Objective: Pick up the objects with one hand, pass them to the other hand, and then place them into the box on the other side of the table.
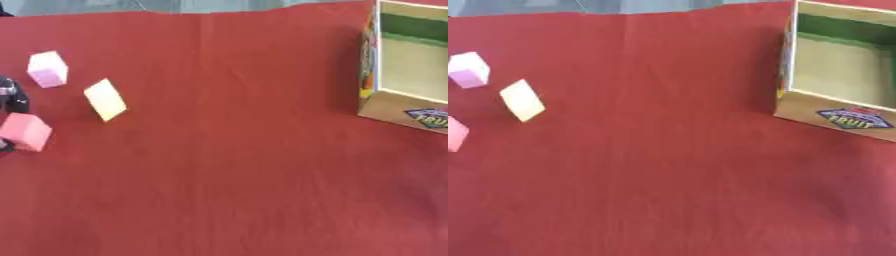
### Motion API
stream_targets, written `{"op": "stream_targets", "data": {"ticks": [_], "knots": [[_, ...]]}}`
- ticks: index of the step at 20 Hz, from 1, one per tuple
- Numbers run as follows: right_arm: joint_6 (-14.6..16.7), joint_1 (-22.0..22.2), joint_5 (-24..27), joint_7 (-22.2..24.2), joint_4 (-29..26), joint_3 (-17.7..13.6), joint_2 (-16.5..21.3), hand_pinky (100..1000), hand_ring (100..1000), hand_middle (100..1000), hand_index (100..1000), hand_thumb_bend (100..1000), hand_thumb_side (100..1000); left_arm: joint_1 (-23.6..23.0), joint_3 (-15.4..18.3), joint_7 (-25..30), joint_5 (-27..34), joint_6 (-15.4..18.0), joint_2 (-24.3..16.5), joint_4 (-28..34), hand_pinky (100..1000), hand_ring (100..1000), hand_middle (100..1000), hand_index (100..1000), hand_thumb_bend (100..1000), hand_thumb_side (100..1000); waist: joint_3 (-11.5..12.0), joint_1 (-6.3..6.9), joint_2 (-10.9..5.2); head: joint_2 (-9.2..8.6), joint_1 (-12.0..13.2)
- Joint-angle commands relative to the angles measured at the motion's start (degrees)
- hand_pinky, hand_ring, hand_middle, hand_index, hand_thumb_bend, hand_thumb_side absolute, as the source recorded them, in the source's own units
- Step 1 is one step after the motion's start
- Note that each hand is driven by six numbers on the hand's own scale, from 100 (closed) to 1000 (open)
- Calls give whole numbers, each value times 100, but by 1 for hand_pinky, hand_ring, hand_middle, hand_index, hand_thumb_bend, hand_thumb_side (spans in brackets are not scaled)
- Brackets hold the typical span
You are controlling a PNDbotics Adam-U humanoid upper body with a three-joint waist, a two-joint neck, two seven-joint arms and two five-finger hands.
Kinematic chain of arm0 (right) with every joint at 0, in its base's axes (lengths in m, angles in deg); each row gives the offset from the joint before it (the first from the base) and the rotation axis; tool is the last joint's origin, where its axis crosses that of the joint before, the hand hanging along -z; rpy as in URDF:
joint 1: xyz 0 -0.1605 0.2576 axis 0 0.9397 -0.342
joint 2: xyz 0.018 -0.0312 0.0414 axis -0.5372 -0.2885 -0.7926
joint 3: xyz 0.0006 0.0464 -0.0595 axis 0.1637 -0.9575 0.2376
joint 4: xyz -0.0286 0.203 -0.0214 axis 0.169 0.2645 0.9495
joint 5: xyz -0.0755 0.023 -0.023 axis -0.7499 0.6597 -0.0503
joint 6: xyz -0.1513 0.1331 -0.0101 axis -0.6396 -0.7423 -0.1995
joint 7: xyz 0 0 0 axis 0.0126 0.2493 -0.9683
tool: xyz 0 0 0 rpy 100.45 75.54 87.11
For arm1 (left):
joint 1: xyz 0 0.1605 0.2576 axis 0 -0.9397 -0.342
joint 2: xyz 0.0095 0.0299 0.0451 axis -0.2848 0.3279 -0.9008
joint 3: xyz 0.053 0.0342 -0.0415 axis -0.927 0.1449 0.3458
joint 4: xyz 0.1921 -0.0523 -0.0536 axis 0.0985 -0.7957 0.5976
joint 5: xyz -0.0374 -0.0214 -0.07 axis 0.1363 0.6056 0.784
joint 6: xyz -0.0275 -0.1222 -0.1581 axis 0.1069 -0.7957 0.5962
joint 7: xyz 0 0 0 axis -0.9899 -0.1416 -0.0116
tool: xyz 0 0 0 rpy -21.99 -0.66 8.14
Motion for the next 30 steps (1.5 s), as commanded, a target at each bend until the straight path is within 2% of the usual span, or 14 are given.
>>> {"op": "stream_targets", "data": {"ticks": [1, 5, 11, 15, 19, 24, 27, 30], "knots": [[9, 13, 37, 12, -88, -84, 133, 932, 1000, 850, 957, 100, 603, 42, 35, -8, 61, -51, -232, 84, 709, 650, 520, 527, 454, 100, 12, -4, -113, -45, -19], [51, 29, 67, 16, -88, -92, 161, 932, 1000, 850, 957, 100, 599, -33, 157, -74, 300, -172, -339, 323, 701, 636, 508, 518, 412, 100, 24, -11, -130, -7, -10], [135, 69, 119, 27, -88, -100, 206, 932, 1000, 850, 956, 100, 594, -229, 424, -273, 835, -502, -587, 1085, 690, 624, 494, 510, 375, 100, 63, -38, -163, 27, 118], [179, 104, 161, 29, -88, -104, 235, 932, 1000, 851, 956, 100, 592, -304, 540, -371, 1037, -690, -671, 1463, 684, 615, 483, 505, 354, 100, 91, -59, -201, -13, 251], [237, 138, 212, 40, -88, -108, 263, 932, 1000, 850, 955, 100, 587, -354, 651, -540, 1178, -791, -672, 1768, 671, 594, 462, 495, 319, 100, 117, -85, -242, -31, 266], [340, 144, 294, 70, -88, -103, 309, 931, 1000, 850, 954, 100, 580, -503, 949, -1178, 1628, -964, -498, 2312, 651, 569, 432, 492, 248, 100, 150, -123, -271, -74, 104], [417, 67, 331, 132, -88, -53, 387, 928, 1000, 852, 953, 100, 570, -599, 1127, -1844, 1926, -1235, -190, 2534, 652, 559, 418, 487, 179, 100, 161, -145, -280, -91, -70], [584, -45, 255, 274, -88, 58, 541, 925, 1000, 857, 953, 100, 555, -668, 1067, -2207, 2157, -1533, 81, 2573, 646, 555, 414, 488, 147, 100, 147, -158, -285, -75, -132]]}}
